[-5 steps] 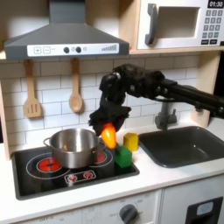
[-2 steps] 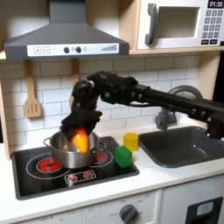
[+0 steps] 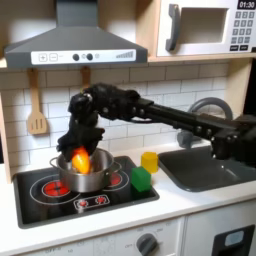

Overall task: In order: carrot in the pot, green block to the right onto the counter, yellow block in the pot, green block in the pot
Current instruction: 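Put the carrot in the pot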

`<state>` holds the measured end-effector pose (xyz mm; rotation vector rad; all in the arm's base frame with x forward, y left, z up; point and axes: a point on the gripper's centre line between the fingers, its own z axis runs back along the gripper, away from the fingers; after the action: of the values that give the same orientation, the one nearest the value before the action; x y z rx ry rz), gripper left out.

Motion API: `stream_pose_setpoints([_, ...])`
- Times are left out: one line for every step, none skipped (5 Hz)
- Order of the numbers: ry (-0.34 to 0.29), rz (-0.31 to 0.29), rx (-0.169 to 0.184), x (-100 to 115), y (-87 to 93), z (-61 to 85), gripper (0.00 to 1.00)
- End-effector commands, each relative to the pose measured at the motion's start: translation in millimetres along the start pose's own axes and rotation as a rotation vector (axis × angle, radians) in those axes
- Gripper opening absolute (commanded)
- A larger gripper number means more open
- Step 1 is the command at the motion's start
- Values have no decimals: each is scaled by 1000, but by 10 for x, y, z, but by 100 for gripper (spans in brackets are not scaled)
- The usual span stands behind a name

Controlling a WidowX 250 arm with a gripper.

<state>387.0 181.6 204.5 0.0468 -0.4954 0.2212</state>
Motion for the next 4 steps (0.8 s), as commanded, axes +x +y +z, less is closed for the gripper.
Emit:
stream_pose_setpoints([19, -20, -18, -11, -83, 52, 100])
stream_pose_setpoints([12, -26, -26, -37, -105, 133, 100])
stream_pose_setpoints([8, -43, -41, -40, -166, 167, 100])
stream_pose_setpoints([26, -112, -65, -107, -400, 268, 100])
